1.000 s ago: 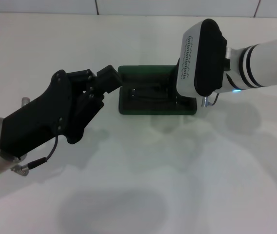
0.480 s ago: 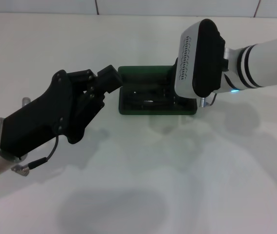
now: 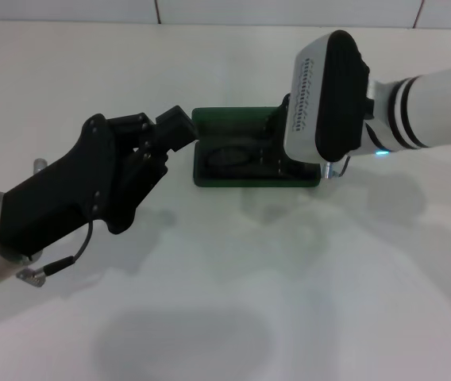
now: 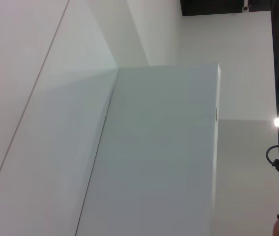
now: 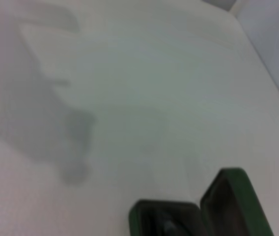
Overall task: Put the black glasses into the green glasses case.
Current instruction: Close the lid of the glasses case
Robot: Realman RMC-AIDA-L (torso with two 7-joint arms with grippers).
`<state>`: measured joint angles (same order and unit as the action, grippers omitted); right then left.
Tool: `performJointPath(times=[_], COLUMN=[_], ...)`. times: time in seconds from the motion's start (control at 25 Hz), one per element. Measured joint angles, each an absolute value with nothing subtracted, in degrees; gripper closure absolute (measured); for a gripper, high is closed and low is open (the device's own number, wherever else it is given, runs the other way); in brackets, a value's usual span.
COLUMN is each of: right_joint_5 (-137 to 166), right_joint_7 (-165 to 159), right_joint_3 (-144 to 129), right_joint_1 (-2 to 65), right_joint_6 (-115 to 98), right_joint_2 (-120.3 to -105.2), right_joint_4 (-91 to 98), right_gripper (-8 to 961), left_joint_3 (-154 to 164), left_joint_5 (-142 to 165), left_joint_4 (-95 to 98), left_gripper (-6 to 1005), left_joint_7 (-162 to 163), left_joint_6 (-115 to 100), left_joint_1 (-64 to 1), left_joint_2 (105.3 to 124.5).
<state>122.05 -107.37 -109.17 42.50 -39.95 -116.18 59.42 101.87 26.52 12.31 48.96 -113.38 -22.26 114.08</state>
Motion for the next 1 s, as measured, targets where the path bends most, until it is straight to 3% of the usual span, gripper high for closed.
performJointPath(times=[0.32, 0.48, 0.68, 0.76, 0.8, 0.88, 1.0], right_joint_5=[119.19, 109.82, 86.88, 80.97, 79.85, 78.79, 83.75], right_joint_7=[-107.4, -106.76, -95.78, -90.58, -89.45, -87.42, -87.22], right_joint_3=[-107.88, -102.28, -84.96, -75.66, -72.51, -60.87, -54.15], right_joint_1=[33.02, 26.51, 19.09, 16.59, 15.96, 14.46, 13.78], right_joint_6=[-40.35, -41.7, -59.92, -72.05, -75.89, -88.25, -94.1], right_joint_2=[-116.16, -116.06, -115.52, -115.38, -115.38, -115.35, -115.28], right_joint_4=[69.64, 73.72, 70.96, 68.07, 67.2, 63.99, 60.36], right_gripper=[801, 805, 809, 811, 812, 807, 788], left_joint_3=[100.7, 98.0, 96.91, 97.05, 97.05, 96.95, 96.97], left_joint_5=[26.21, 26.54, 27.02, 31.08, 31.08, 35.46, 41.21], left_joint_4=[12.31, 12.61, 11.41, 10.66, 10.66, 11.14, 12.11], left_gripper=[966, 967, 967, 961, 955, 942, 917], left_joint_7=[49.67, 51.27, 57.22, 63.27, 63.27, 67.0, 71.53], left_joint_6=[-113.54, -113.42, -109.92, -103.63, -103.63, -98.59, -91.49], left_joint_1=[-22.52, -22.69, -28.63, -35.58, -35.58, -39.74, -44.73], left_joint_2=[113.66, 112.21, 106.19, 102.24, 102.24, 100.15, 98.62])
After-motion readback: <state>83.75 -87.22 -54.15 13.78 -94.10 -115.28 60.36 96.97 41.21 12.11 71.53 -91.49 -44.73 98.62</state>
